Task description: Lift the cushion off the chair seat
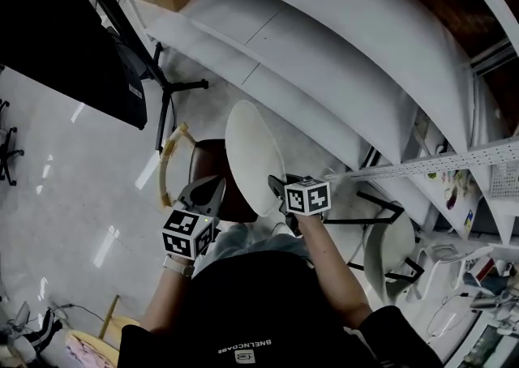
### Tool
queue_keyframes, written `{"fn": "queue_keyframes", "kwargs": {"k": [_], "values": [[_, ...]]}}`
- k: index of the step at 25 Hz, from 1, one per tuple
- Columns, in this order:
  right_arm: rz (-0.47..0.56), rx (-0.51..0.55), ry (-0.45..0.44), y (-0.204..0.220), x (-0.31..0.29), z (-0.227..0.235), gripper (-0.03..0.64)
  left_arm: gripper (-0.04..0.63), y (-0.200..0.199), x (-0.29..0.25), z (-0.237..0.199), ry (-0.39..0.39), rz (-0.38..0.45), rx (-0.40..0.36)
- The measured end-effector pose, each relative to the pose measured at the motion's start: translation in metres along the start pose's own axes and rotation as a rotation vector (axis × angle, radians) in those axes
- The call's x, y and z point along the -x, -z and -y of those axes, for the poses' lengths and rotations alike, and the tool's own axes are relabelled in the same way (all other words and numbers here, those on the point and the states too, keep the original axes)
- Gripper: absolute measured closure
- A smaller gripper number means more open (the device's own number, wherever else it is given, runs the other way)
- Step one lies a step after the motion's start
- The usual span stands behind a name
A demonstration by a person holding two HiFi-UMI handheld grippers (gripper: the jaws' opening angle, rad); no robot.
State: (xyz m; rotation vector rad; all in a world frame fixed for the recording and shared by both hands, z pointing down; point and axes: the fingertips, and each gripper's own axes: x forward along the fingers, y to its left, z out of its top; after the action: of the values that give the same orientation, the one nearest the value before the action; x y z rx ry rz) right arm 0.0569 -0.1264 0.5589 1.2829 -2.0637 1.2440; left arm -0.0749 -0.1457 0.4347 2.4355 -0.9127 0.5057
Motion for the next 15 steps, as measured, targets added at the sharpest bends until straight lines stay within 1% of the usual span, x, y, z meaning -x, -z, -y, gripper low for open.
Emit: {"fn": "queue_keyframes", "kwargs": {"k": [7, 15], "values": [[0.138, 0.03, 0.005, -0.052, 0.042, -0.012, 0.561, 0.581, -0.036, -0.014, 0.01, 0.045, 0.04, -0.062], [0.265, 0.083, 0.003, -0.096, 0.099, -0.021, 0.561, 0.581, -0.076, -0.026, 0.045, 0.083, 0.105, -0.125]]}}
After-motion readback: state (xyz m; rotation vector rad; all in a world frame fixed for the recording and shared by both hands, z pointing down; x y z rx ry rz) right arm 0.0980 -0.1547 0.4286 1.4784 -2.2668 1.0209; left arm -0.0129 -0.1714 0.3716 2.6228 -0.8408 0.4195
